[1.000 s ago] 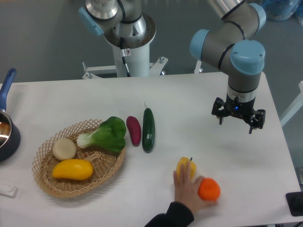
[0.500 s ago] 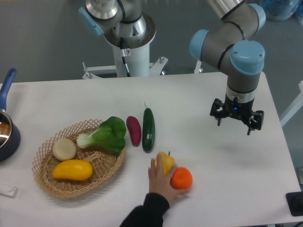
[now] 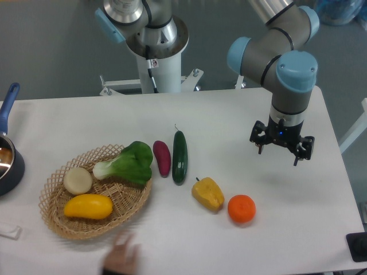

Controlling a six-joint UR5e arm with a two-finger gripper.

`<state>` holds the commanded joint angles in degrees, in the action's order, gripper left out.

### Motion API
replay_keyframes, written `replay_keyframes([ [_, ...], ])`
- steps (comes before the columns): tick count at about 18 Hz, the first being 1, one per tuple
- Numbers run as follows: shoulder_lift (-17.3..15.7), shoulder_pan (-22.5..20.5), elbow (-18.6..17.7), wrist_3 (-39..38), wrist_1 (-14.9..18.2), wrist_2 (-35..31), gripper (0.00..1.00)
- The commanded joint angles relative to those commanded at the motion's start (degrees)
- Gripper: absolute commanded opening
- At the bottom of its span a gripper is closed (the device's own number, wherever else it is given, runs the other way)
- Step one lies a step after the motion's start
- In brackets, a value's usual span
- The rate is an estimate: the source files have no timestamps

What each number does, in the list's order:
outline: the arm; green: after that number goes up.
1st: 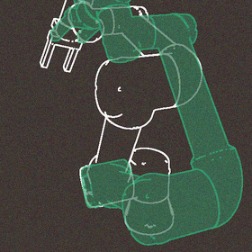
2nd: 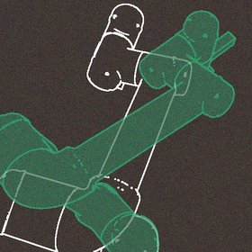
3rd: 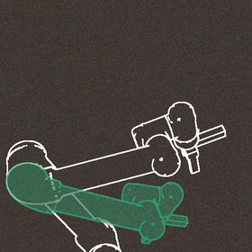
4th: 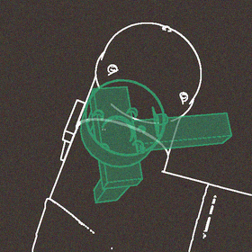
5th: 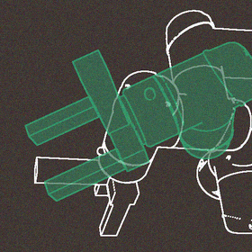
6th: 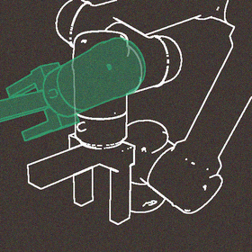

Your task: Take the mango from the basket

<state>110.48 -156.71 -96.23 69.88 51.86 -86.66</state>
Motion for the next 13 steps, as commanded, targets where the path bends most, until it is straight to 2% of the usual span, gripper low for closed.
replay_keyframes([
  [2,-0.35,0.62,-0.44,-1.40,-0.97,2.71,1.00],
  [5,-1.23,1.93,-1.24,-6.32,-1.75,3.08,1.00],
  [9,-2.02,8.94,-0.28,-16.86,-2.64,2.99,1.00],
  [13,-4.66,16.85,-1.59,-18.46,-2.55,3.34,1.00],
])
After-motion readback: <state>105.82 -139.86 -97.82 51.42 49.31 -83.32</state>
